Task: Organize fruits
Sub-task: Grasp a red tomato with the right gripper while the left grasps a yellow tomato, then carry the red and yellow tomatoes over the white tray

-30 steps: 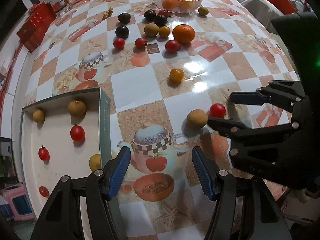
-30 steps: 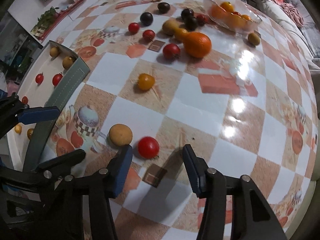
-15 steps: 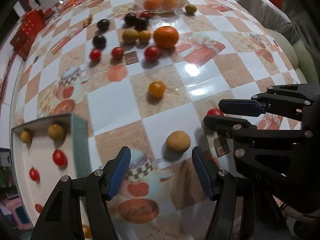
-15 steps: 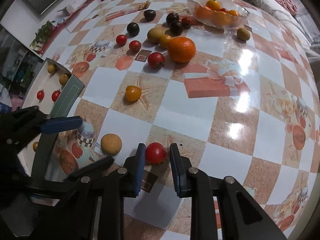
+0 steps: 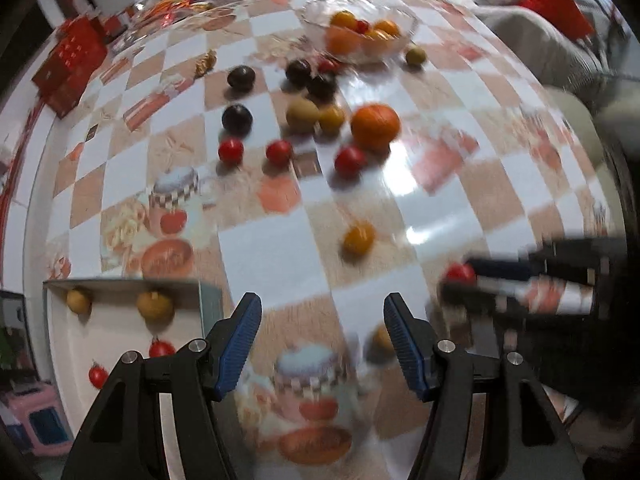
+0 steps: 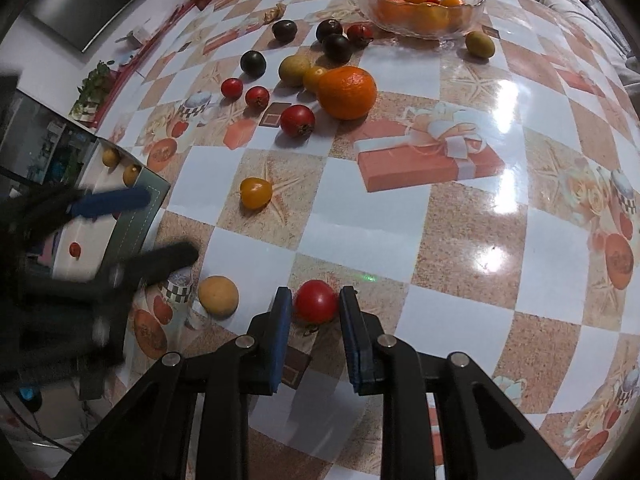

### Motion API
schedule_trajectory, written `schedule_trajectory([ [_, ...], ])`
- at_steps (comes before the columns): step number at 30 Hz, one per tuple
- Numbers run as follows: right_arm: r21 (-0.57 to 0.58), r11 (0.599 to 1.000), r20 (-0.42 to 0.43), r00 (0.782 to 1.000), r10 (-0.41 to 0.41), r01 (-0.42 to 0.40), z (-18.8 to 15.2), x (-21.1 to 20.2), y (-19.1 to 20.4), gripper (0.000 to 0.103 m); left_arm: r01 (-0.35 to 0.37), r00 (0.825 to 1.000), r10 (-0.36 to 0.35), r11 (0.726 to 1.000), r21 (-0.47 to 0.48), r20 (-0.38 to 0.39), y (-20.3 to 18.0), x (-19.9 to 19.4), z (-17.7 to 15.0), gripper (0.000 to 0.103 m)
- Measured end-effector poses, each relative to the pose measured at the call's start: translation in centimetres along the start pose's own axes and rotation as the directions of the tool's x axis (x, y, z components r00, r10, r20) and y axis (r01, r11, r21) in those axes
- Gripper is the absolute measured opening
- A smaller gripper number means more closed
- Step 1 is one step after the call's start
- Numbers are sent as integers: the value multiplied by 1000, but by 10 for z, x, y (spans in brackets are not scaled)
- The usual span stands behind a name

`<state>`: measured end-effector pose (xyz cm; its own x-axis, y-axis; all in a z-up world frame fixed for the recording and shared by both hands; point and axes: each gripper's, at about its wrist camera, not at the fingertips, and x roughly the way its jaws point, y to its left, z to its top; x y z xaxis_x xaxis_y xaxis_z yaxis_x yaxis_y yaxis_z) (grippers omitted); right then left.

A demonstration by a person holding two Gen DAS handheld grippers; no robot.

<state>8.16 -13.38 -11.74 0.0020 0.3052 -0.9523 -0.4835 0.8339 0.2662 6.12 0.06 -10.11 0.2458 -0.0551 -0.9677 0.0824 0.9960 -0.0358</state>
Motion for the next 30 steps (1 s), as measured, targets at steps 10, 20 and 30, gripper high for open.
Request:
schedule_trajectory([
  [10,-9,1000,13,1000,-17,17,-2,0,4,27,-5,999,5,1000,11,-48,-19,44,30,65],
  [20,-14,998,12,998,-57,57,1,3,14,21,-19,999,19,1000,2,-36,-29,44,32,24],
  [30,147,989,40,999,25,-31,-9,-22,-12,21,51,999,-52,997,-52,-15,-16,15,15,20],
])
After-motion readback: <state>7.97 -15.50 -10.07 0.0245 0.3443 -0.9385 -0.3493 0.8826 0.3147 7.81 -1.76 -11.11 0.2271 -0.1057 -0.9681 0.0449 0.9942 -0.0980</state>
